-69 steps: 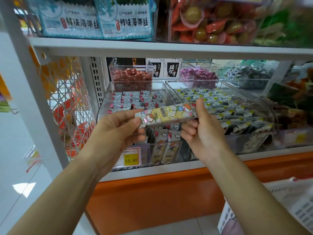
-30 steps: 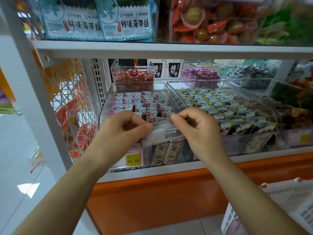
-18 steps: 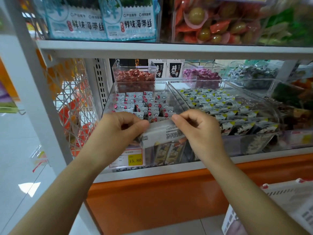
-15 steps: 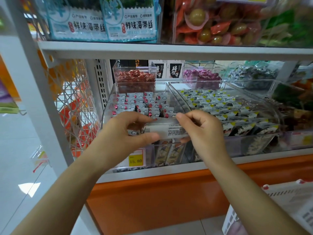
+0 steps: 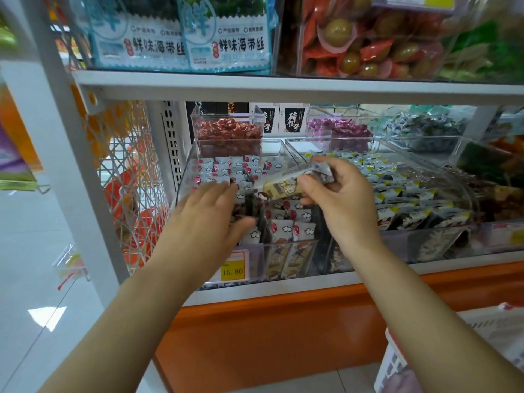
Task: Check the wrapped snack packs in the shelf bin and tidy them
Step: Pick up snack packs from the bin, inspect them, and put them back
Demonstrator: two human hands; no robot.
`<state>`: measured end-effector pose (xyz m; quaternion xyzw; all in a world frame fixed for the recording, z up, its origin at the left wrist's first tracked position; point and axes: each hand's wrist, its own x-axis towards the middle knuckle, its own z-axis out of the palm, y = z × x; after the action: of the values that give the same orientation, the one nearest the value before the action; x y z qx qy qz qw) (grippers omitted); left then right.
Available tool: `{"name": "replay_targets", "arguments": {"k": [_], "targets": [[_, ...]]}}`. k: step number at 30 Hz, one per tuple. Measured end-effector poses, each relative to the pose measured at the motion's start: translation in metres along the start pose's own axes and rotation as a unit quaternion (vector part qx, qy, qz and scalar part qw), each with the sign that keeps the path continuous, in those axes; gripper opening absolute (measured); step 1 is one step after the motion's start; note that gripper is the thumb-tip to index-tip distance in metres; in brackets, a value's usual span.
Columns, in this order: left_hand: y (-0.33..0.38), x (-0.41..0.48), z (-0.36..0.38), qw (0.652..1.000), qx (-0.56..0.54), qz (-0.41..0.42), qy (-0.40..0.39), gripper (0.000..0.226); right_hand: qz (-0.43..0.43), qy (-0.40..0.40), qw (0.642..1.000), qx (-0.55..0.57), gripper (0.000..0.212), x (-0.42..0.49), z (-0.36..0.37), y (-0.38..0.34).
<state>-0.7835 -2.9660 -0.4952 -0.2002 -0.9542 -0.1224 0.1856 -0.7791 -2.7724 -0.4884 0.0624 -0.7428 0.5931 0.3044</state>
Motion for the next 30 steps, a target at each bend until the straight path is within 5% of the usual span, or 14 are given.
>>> {"name": "replay_targets", "arguments": {"k": [5, 9, 13, 15, 18, 25, 30], "targets": [[-0.002, -0.006, 0.006, 0.994, 0.082, 0.031, -0.071, 0.081, -0.072, -0.057, 0.985, -0.148, 0.024, 0.016, 0.019, -0.003], [-0.002, -0.005, 0.000, 0.994, 0.085, 0.025, -0.067, 0.084, -0.123, -0.145, 0.931, -0.311, 0.041, 0.029, 0.041, 0.002], [-0.005, -0.006, -0.003, 0.991, 0.122, 0.014, -0.054, 0.080, -0.118, -0.203, 0.910, -0.342, 0.035, 0.032, 0.056, 0.007], [-0.008, -0.006, -0.004, 0.991, 0.122, 0.007, -0.054, 0.079, -0.122, -0.274, 0.875, -0.381, 0.020, 0.032, 0.061, 0.011], [-0.012, -0.006, -0.003, 0.993, 0.096, 0.002, -0.068, 0.082, -0.110, -0.341, 0.821, -0.445, 0.030, 0.036, 0.062, 0.015], [-0.018, -0.007, 0.000, 0.995, 0.067, 0.001, -0.078, 0.070, -0.016, -0.335, 0.885, -0.323, 0.024, 0.057, 0.062, 0.009], [-0.020, -0.006, -0.002, 0.996, 0.053, 0.000, -0.073, 0.065, -0.070, -0.271, 0.899, -0.338, 0.017, 0.072, 0.076, 0.014]]}}
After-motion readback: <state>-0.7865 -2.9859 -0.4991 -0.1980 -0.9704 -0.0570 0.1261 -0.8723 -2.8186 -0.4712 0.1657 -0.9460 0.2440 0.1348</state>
